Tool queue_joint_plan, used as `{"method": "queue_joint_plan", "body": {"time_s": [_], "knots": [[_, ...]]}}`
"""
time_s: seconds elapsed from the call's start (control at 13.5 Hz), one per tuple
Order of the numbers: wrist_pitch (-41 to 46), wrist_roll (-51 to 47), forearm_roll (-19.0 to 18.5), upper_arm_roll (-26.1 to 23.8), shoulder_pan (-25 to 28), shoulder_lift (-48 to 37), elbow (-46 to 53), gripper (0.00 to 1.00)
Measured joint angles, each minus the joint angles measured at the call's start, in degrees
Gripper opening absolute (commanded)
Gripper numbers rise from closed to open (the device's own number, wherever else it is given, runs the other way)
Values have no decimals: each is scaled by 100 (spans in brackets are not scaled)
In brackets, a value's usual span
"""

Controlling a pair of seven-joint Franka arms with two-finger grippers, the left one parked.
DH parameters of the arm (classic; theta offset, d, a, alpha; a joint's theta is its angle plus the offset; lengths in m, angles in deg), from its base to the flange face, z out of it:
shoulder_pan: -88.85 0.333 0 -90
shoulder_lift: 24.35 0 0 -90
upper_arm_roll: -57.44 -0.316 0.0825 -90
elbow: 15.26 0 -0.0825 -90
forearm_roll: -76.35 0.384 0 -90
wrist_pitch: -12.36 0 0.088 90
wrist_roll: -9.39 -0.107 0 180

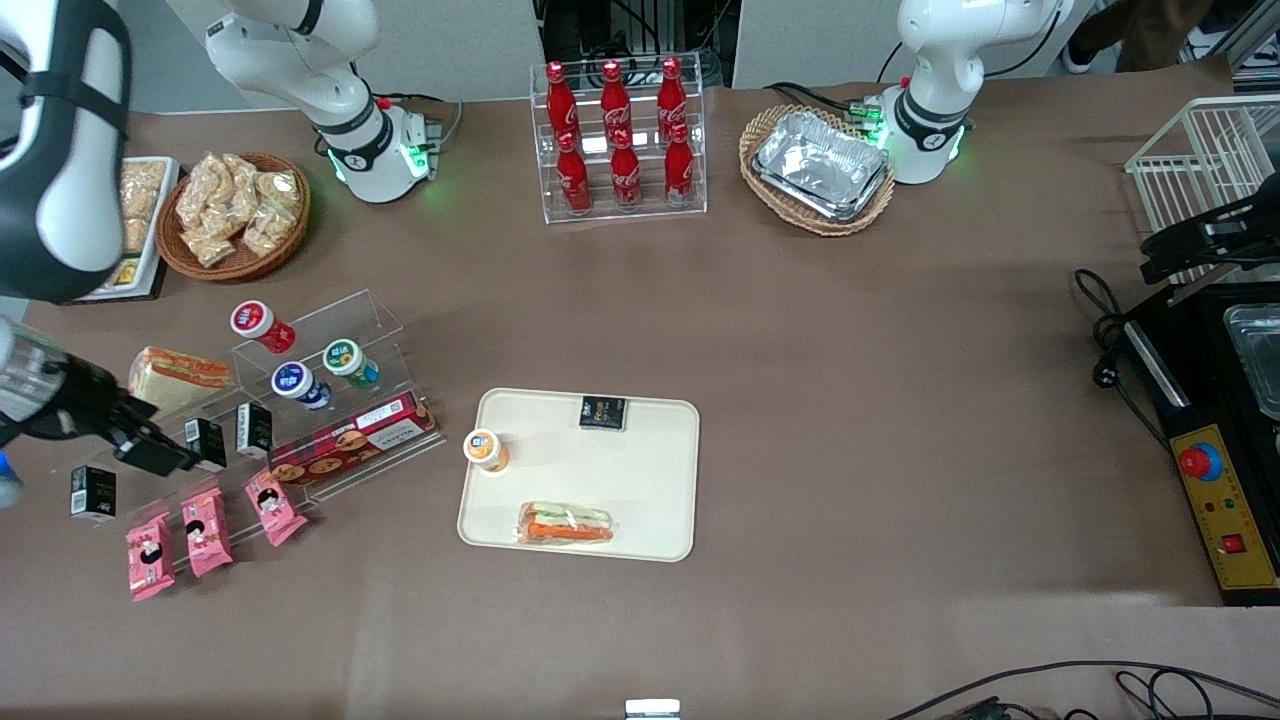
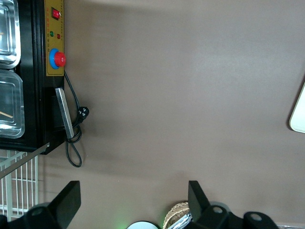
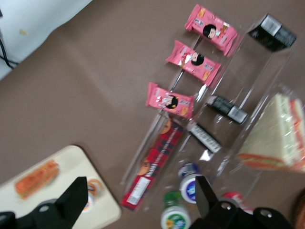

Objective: Place sandwich on tray

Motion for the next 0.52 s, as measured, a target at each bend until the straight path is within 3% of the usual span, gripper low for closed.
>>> {"method": "queue_joint_plan", "body": {"time_s": [0.22,0.52], "knots": [[315,1305,-392,23,-88,-390,-147,100],[834,2552,-531,204,-173,-982,-148,100]]}}
